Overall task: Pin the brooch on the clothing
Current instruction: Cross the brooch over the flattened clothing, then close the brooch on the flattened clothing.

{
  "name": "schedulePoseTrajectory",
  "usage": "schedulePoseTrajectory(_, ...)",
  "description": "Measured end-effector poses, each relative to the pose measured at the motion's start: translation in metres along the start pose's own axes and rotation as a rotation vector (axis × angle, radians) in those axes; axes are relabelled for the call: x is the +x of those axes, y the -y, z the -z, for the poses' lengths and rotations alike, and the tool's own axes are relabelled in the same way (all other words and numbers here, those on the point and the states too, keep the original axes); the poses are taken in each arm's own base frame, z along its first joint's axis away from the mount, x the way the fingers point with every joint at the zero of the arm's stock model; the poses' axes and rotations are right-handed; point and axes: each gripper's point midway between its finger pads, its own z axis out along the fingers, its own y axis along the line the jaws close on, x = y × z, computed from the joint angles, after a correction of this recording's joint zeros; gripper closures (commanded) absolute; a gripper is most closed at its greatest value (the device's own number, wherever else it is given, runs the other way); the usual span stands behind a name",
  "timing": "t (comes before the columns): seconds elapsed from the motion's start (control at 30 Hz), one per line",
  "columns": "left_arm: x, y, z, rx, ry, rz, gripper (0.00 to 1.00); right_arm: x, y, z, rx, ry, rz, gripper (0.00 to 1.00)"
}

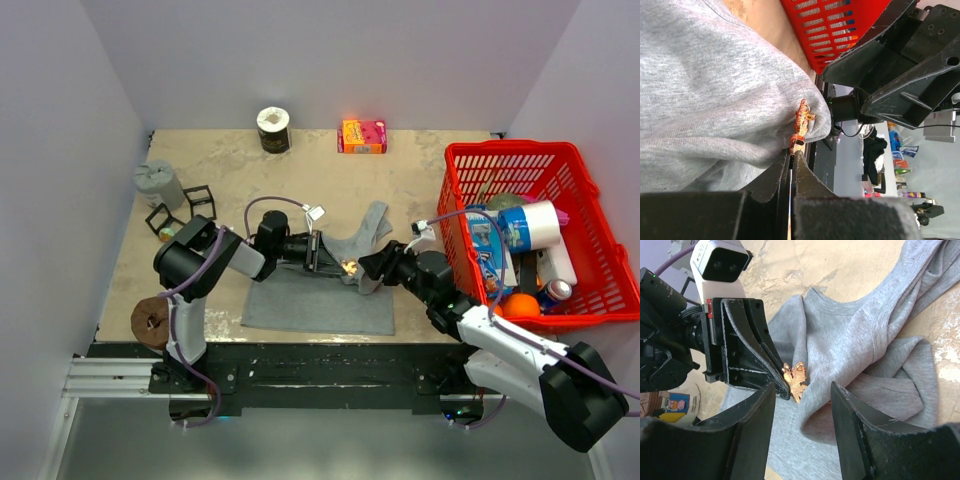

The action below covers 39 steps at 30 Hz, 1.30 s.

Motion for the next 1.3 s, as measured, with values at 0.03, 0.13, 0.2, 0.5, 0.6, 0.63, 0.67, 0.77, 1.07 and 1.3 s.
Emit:
schedulePoseTrajectory(0.03, 0.0, 0.0, 0.0, -0.003, 0.0, -0.005, 1.0, 0.0, 0.0, 0.0, -0.001, 0.001, -0.002, 0.48)
schedulePoseTrajectory(0.13, -0.001, 0.001, 0.001, -0.003, 0.0, -0.012, 1.0, 0.0, 0.0, 0.0, 0.001, 0.001, -0.011, 0.4)
schedulePoseTrajectory(0.2, -0.001, 0.002, 0.0, -0.001, 0.002, -0.011, 1.0, 0.001, 0.001, 0.001, 0.007, 0.0, -0.021, 0.38)
schedulePoseTrajectory(0.5, -0.008, 0.012, 0.0, 0.033, 0.023, -0.025, 1.0, 0.015, 0.022, 0.006, 0.072, 0.0, -0.1, 0.36)
schedulePoseTrajectory(0.6, -0.009, 0.013, 0.0, 0.036, 0.024, -0.024, 1.0, 0.019, 0.024, 0.001, 0.078, -0.007, -0.115, 0.35)
schedulePoseTrajectory(0.63, -0.009, 0.013, 0.0, 0.036, 0.024, -0.024, 1.0, 0.02, 0.024, 0.0, 0.078, -0.009, -0.121, 0.35)
schedulePoseTrajectory(0.67, -0.009, 0.013, 0.0, 0.036, 0.024, -0.024, 1.0, 0.021, 0.025, -0.001, 0.078, -0.01, -0.125, 0.35)
schedulePoseTrajectory(0.77, -0.009, 0.013, 0.0, 0.035, 0.026, -0.024, 1.0, 0.019, 0.022, -0.005, 0.064, 0.001, -0.137, 0.35)
schedulePoseTrajectory(1.07, -0.009, 0.013, 0.0, 0.036, 0.025, -0.024, 1.0, 0.015, 0.016, -0.014, 0.028, 0.022, -0.171, 0.37)
schedulePoseTrajectory(1.3, -0.009, 0.013, 0.0, 0.036, 0.025, -0.024, 1.0, 0.007, 0.005, -0.015, -0.021, 0.047, -0.183, 0.39)
